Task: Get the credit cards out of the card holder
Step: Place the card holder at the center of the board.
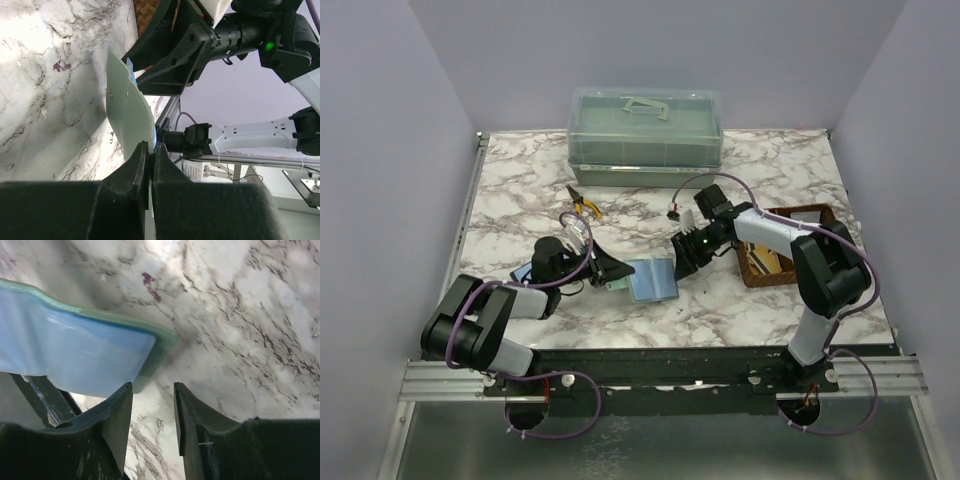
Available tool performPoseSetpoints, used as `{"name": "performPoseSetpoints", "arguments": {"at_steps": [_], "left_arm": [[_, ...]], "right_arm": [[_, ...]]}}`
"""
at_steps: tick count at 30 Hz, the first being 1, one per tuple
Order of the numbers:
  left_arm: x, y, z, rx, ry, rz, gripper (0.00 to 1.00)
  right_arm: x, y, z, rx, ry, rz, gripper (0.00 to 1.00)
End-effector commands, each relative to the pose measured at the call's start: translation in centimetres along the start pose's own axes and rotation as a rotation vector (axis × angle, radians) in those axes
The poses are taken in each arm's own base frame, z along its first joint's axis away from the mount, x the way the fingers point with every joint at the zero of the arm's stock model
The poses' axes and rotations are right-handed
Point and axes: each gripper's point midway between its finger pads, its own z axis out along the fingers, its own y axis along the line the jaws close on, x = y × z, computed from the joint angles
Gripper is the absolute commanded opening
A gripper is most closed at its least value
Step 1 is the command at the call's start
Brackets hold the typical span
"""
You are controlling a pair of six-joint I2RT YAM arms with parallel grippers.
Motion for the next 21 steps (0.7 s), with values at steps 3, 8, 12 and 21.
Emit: {"name": "performPoseSetpoints", "arguments": {"at_steps": [3, 8, 12, 21], "left_arm": [[-0.2, 0.7, 0.5, -0.03, 0.009, -0.008, 0.0], [-0.9, 3.2, 0.8, -0.236, 0.017, -0.056, 0.0], [-2.3, 5.3, -0.1, -0.555, 0.005, -0.004, 0.01], [-6.9, 4.1, -1.7, -0.746, -0.019, 0.264, 0.42]], "right_arm": [[-1.2, 0.5, -0.7, -0.017, -0.043, -0.041, 0.46], [-3.6, 3.3, -5.6, -0.148, -0.203, -0.176, 0.49], [-3.6, 2.6, -8.2, -0.186, -0.289, -0.155, 0.5], [-3.9, 2.6, -11.1, -0.172, -0.361, -0.223, 0.49]]}}
